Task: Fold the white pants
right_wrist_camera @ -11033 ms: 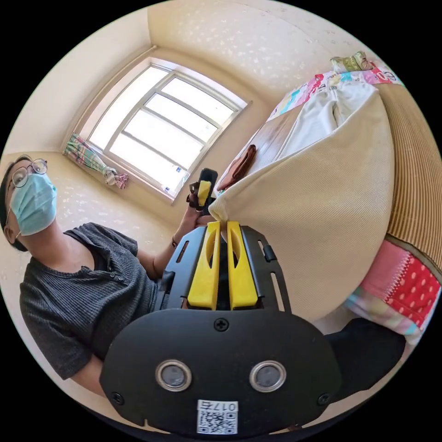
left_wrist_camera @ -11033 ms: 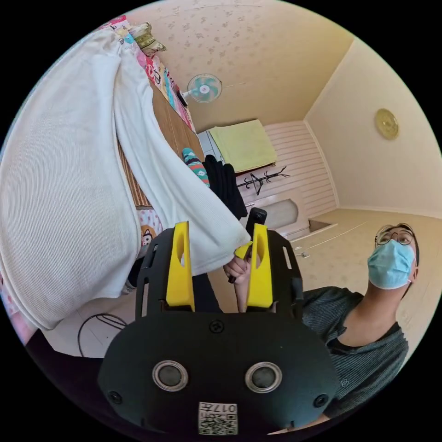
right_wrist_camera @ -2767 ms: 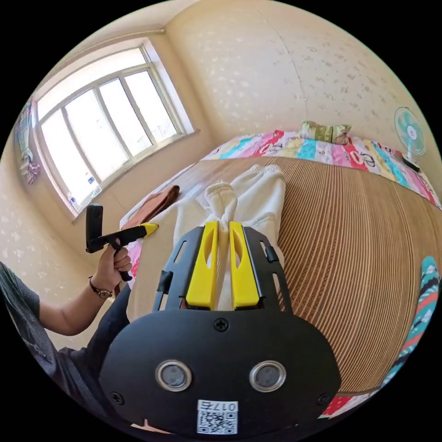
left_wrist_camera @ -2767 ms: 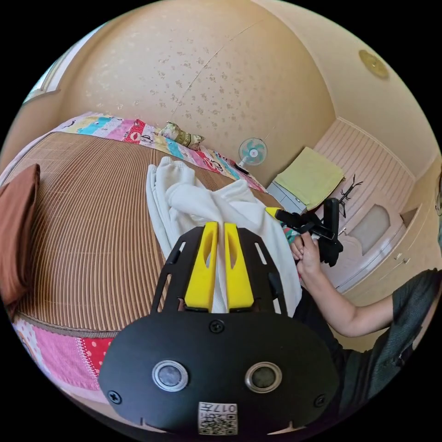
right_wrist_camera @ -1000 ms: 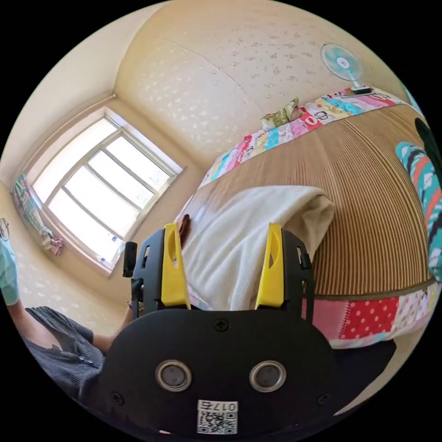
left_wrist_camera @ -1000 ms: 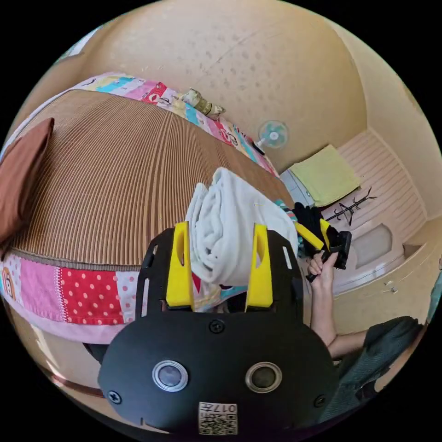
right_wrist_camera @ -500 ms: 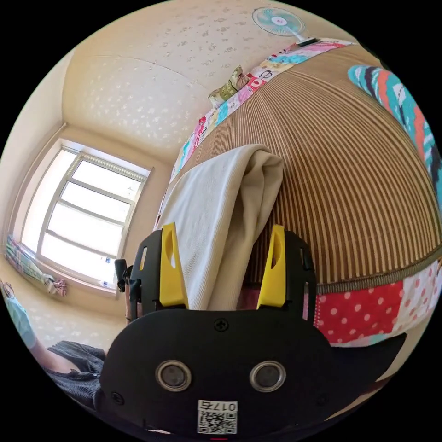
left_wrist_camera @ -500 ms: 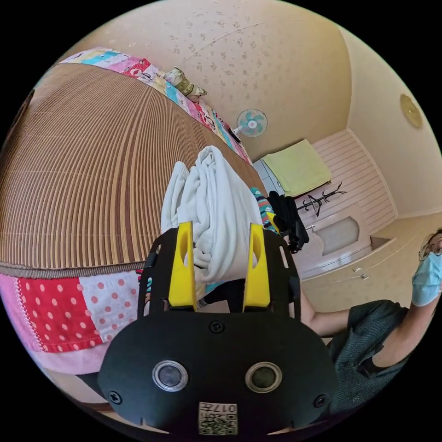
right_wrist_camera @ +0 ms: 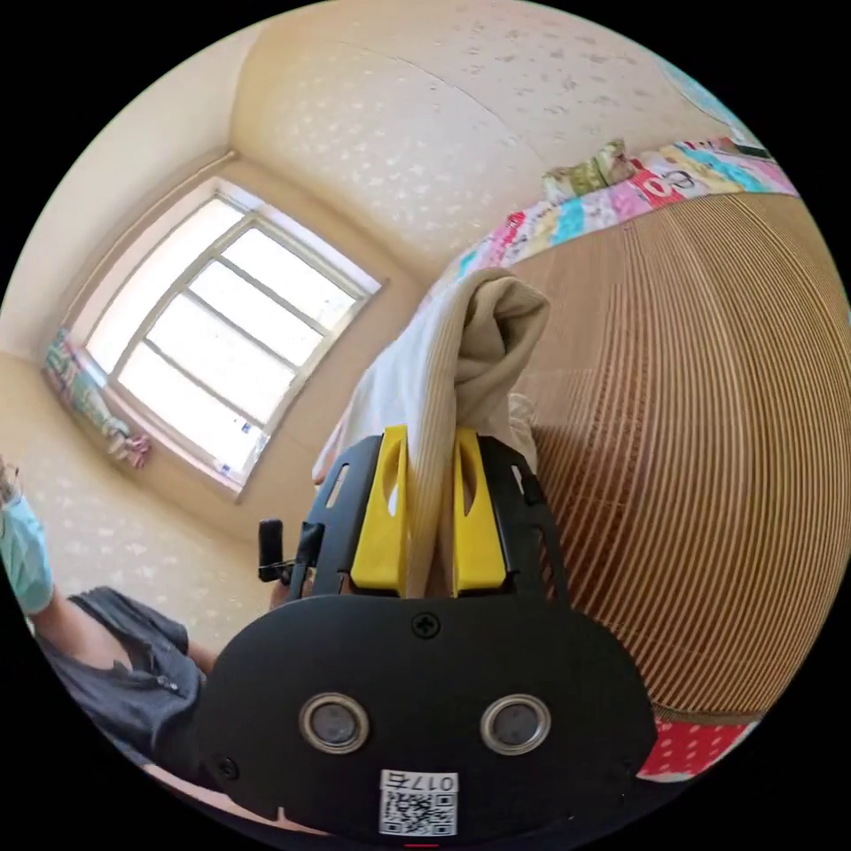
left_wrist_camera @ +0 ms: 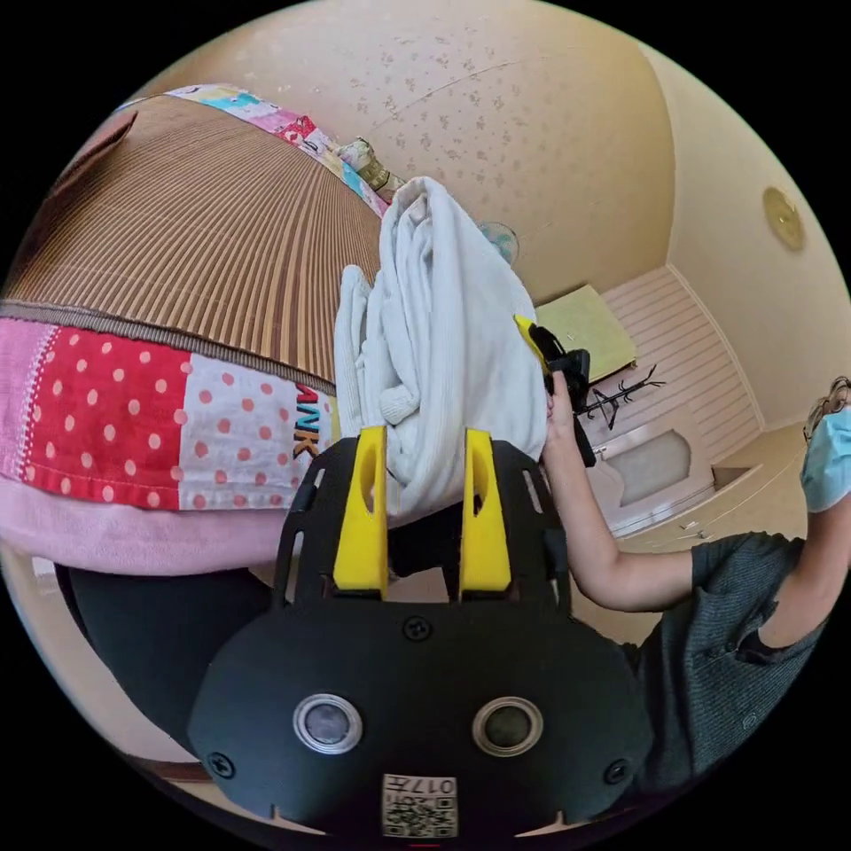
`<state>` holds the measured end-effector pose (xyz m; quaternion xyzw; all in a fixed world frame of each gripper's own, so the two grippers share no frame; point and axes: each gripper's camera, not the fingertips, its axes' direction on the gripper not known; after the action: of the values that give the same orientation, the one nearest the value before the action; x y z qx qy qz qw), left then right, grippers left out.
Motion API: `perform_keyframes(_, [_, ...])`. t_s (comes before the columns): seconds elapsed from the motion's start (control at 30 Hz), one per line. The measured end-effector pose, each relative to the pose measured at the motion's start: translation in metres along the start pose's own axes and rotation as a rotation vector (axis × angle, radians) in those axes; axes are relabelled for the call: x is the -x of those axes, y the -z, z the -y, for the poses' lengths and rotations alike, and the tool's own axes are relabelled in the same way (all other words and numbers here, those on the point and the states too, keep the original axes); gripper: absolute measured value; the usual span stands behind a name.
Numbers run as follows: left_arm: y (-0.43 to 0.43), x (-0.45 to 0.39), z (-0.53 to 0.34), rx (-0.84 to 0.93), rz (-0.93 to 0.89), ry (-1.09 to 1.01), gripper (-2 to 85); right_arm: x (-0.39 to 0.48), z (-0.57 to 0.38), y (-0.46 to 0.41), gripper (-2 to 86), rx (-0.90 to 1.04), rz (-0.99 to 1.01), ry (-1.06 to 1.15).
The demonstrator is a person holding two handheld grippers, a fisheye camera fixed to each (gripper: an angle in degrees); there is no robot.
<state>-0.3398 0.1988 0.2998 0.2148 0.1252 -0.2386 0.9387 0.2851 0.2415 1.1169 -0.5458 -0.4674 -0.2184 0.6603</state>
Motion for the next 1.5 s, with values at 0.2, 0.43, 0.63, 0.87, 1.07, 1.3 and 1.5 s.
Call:
perform_keyframes(0.2, [-0.034, 0.035, 0.028, 0.19, -0.035, 0.117, 22.0, -0.004, 0.0, 0.002, 21.1, 0.274, -0.063, -0.073])
perform_keyframes(0.43, [-0.066, 0.083, 0.016, 0.184, -0.342, 0.24, 12.8, 0.01, -0.13, 0.111, 21.8, 0.236, -0.105, -0.191])
perform_keyframes(0.63, [-0.095, 0.065, -0.002, 0.282, -0.448, 0.244, 8.3, -0.03, -0.221, 0.132, 24.6, 0.226, 0.154, -0.38])
perform_keyframes(0.87, [-0.166, -0.014, -0.047, 0.503, -0.505, 0.15, 5.4, -0.077, -0.214, 0.087, 25.0, 0.088, 0.583, -0.424])
perform_keyframes(1.07, [-0.168, -0.033, -0.062, 0.48, -0.495, 0.127, 6.9, -0.077, -0.222, 0.09, 21.6, 0.045, 0.815, -0.42])
perform_keyframes(1.3, [-0.147, -0.05, -0.12, 0.372, -0.638, 0.207, 18.3, -0.043, -0.231, 0.162, 19.2, 0.074, 0.752, -0.248])
perform_keyframes(1.5, [-0.163, -0.07, -0.153, 0.32, -0.571, 0.235, 17.9, 0.011, -0.2, 0.266, 17.7, -0.005, 0.614, 0.069])
